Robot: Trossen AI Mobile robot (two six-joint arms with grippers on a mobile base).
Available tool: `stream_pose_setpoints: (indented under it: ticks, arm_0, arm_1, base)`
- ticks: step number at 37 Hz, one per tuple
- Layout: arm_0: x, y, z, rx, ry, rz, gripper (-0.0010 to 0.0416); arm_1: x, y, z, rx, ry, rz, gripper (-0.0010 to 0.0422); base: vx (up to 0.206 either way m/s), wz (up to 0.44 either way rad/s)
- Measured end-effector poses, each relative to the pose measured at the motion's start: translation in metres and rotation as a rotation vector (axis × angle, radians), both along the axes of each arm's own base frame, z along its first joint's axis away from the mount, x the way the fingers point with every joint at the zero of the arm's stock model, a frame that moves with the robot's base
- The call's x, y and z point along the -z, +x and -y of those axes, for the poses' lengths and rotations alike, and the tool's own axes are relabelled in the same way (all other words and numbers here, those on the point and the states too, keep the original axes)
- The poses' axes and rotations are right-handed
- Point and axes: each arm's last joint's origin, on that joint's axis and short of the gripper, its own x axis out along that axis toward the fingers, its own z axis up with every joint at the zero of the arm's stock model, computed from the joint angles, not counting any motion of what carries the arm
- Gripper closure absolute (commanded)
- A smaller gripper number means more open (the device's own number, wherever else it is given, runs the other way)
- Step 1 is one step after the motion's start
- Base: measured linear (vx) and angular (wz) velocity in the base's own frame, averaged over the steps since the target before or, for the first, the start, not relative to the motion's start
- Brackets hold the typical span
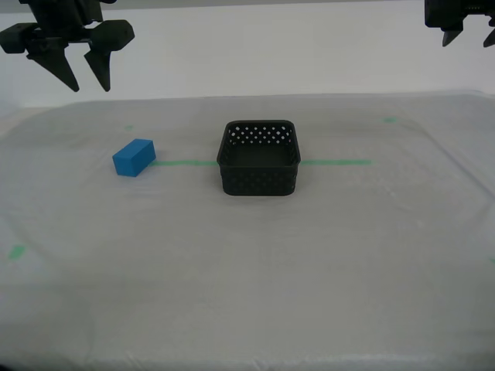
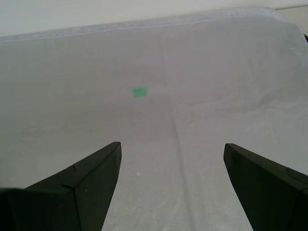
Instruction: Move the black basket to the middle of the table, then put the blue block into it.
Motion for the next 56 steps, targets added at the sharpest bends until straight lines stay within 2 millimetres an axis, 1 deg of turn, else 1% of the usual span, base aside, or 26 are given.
stream_pose_setpoints:
  ticks: [4,7,13,18,22,29,37,42,52,56]
  arm_0:
    - [0.0,0.0,0.0,-0.001,0.0,0.0,0.0095]
    - [0.0,0.0,0.0,0.0,-0.001,0.0,0.0091]
    - [0.0,0.0,0.0,-0.001,0.0,0.0,0.0098]
    - [0.0,0.0,0.0,-0.001,0.0,0.0,0.0108]
    - [0.0,0.0,0.0,-0.001,0.0,0.0,0.0106]
    - [0.0,0.0,0.0,-0.001,0.0,0.0,0.0091]
    - [0.0,0.0,0.0,-0.001,0.0,0.0,0.0101]
    - [0.0,0.0,0.0,-0.001,0.0,0.0,0.0108]
    - [0.0,0.0,0.0,0.0,0.0,0.0,0.0091]
    - [0.0,0.0,0.0,-0.001,0.0,0.0,0.0093]
  arm_1:
    - [0.0,0.0,0.001,0.013,-0.003,-0.005,0.0093]
    - [0.0,-0.001,0.004,0.032,-0.035,-0.01,0.0072]
    - [0.0,-0.003,0.017,0.077,-0.057,-0.015,0.0047]
    - [0.0,-0.003,0.029,0.107,-0.059,0.0,0.0043]
    - [0.0,-0.002,0.035,0.1,-0.057,0.014,0.0043]
    - [-0.001,-0.002,0.037,0.096,-0.027,0.025,0.0044]
    - [0.0,-0.001,0.036,0.1,-0.019,0.03,0.0043]
    - [0.007,-0.004,0.036,0.101,-0.015,0.004,0.0044]
    - [0.04,-0.014,0.034,0.1,-0.011,-0.028,0.0044]
    - [0.046,-0.015,0.034,0.1,-0.012,-0.021,0.0044]
  base:
    - [0.0,0.0]
    - [0.0,0.0]
    - [0.0,0.0]
    - [0.0,0.0]
    - [0.0,0.0]
    - [0.0,0.0]
    - [0.0,0.0]
    - [0.0,0.0]
    - [0.0,0.0]
    - [0.0,0.0]
